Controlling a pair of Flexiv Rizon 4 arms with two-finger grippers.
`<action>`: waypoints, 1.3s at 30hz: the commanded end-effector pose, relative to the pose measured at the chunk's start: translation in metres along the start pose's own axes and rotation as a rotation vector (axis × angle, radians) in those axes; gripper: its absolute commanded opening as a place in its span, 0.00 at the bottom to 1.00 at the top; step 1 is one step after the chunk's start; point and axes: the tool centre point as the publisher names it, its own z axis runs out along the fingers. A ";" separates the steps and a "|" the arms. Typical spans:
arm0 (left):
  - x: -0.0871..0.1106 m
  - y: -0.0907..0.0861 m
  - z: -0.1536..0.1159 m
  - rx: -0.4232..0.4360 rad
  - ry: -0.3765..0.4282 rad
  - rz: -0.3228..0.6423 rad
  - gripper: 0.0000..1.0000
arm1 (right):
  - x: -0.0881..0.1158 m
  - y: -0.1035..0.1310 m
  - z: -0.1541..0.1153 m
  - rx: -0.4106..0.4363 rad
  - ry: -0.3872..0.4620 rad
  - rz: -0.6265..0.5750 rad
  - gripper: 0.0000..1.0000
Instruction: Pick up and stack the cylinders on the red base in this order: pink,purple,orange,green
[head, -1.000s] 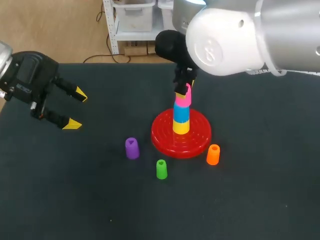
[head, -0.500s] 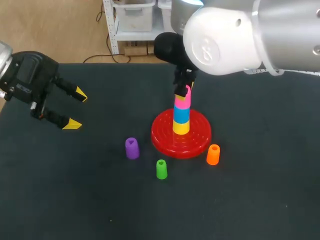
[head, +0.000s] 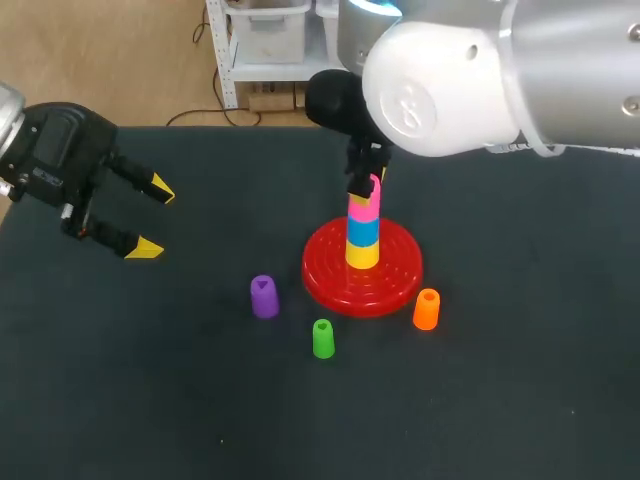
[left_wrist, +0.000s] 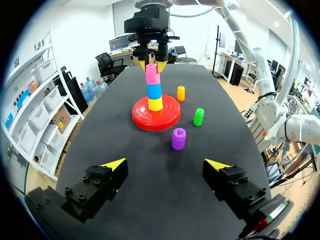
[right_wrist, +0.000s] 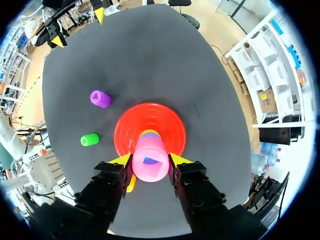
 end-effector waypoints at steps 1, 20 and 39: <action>0.001 0.000 0.000 -0.001 -0.001 0.001 1.00 | -0.001 -0.002 0.008 -0.011 0.005 0.002 0.00; 0.001 0.000 0.000 -0.001 -0.001 0.001 1.00 | 0.010 -0.003 -0.017 0.051 -0.080 0.061 1.00; 0.001 0.000 0.000 -0.001 -0.001 0.001 1.00 | -0.005 0.041 -0.065 0.067 -0.221 -0.050 1.00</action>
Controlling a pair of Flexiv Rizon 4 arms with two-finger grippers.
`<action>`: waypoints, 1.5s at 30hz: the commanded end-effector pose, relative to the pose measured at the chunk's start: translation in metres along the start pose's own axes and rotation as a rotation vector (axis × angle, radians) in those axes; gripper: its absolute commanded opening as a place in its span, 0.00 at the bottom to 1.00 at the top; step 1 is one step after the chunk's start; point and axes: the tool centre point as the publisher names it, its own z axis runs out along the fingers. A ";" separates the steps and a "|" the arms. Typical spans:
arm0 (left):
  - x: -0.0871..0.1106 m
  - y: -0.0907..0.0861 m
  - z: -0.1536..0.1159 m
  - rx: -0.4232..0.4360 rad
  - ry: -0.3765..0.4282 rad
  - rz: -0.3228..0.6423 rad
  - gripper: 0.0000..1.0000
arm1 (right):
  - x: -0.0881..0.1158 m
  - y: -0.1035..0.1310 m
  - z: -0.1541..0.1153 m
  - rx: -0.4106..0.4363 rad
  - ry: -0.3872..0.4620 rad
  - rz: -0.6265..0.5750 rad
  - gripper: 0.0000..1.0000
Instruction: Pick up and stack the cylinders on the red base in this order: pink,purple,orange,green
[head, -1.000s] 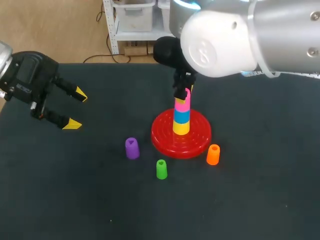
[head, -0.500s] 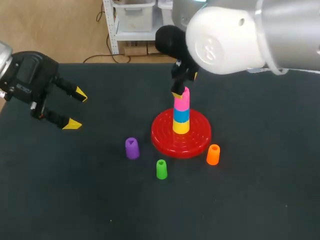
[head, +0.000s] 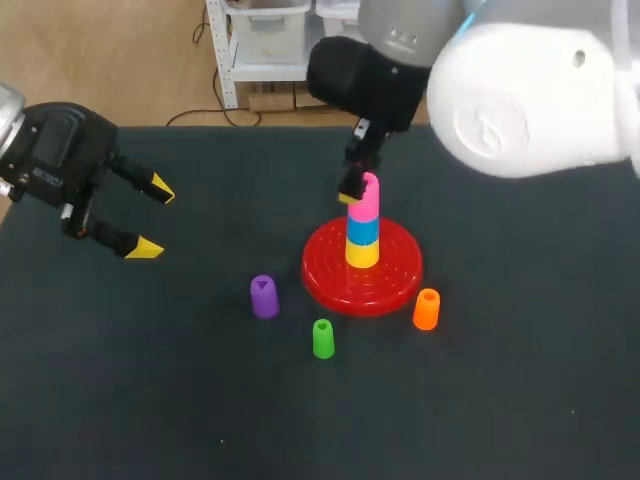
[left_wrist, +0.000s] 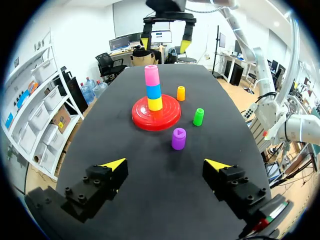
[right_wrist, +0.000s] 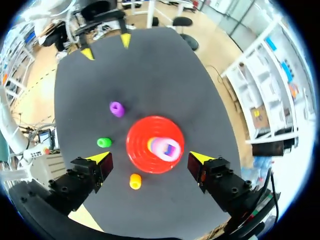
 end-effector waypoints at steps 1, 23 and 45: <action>0.001 0.000 0.000 -0.001 -0.001 0.001 1.00 | -0.002 0.005 -0.004 0.021 -0.046 0.035 1.00; 0.001 0.000 0.000 -0.001 -0.001 0.001 1.00 | -0.051 0.077 0.033 -0.203 -0.027 -0.289 1.00; 0.001 0.000 0.000 -0.001 -0.001 0.001 1.00 | -0.065 0.097 0.142 -0.237 0.049 -0.375 1.00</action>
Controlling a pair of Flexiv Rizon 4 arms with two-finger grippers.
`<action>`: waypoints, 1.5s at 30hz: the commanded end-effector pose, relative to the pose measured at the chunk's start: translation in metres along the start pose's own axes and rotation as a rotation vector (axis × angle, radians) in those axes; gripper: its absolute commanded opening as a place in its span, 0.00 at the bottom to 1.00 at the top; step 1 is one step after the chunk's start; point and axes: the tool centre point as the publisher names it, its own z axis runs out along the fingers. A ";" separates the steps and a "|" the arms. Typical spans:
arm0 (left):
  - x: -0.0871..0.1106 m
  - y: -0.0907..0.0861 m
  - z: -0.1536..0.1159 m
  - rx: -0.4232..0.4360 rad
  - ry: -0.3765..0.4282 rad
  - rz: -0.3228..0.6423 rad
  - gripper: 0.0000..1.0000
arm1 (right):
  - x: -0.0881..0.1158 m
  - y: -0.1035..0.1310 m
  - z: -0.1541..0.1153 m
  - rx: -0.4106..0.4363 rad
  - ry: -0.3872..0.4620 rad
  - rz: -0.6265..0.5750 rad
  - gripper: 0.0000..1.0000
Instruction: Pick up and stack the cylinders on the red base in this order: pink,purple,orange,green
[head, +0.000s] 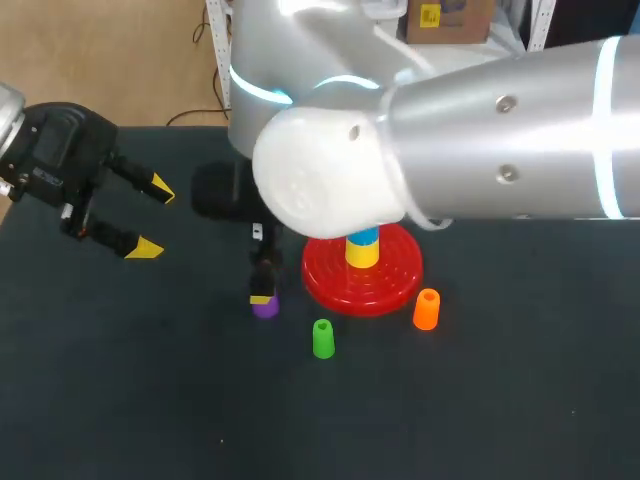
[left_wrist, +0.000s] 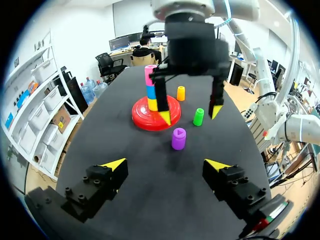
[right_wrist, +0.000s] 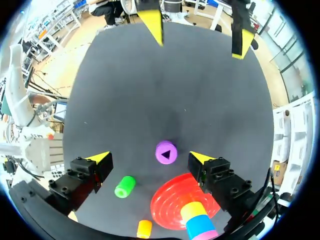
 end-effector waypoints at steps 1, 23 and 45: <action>0.001 0.000 0.000 -0.001 -0.001 0.001 1.00 | 0.003 -0.001 0.015 0.030 0.002 0.000 1.00; 0.001 0.000 0.000 -0.001 -0.001 0.001 1.00 | 0.011 -0.006 0.043 0.104 0.014 -0.027 1.00; 0.001 0.000 0.000 -0.001 -0.001 0.001 1.00 | 0.011 -0.015 0.052 0.086 0.005 -0.024 1.00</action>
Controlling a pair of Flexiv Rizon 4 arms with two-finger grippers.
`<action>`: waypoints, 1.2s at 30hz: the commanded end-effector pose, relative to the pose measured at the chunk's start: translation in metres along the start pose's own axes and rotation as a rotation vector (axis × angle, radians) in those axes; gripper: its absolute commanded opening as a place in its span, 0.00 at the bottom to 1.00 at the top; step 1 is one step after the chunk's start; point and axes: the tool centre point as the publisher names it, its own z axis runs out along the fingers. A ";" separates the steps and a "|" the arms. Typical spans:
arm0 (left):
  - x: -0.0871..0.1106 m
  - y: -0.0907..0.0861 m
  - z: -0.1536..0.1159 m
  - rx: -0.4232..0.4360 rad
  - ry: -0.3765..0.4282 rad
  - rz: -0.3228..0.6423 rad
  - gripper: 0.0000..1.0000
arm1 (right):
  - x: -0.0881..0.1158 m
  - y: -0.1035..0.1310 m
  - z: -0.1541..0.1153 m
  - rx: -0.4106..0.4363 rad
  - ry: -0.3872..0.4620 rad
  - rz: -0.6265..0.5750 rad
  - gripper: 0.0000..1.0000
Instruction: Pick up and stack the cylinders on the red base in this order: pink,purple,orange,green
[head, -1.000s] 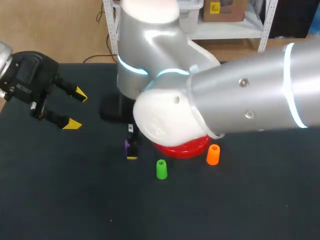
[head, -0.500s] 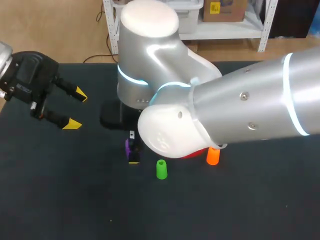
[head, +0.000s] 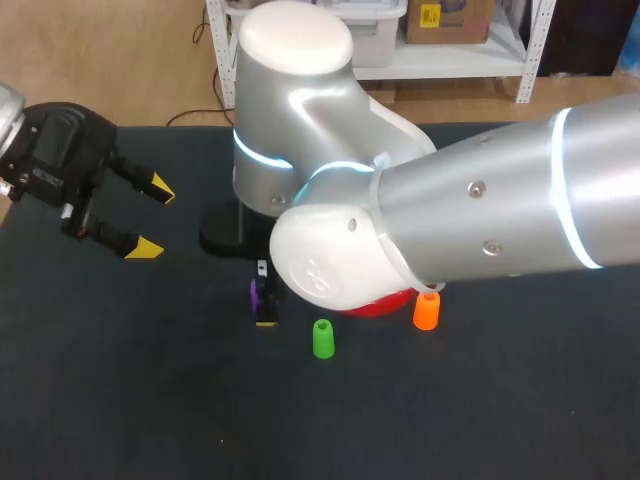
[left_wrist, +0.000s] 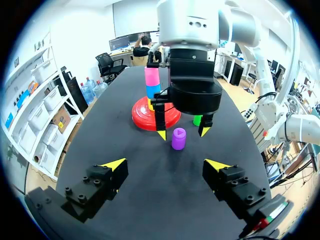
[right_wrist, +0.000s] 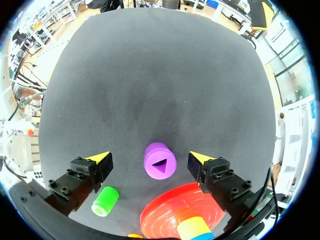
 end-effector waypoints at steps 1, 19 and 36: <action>0.001 0.000 0.000 -0.001 -0.001 0.001 1.00 | 0.001 -0.001 0.000 -0.004 -0.004 0.001 0.56; 0.001 0.000 0.000 -0.001 -0.001 0.001 1.00 | 0.003 0.001 0.001 -0.024 -0.018 0.021 0.00; 0.001 0.000 0.000 -0.001 -0.001 0.001 1.00 | 0.009 -0.033 -0.126 0.085 -0.117 0.112 0.00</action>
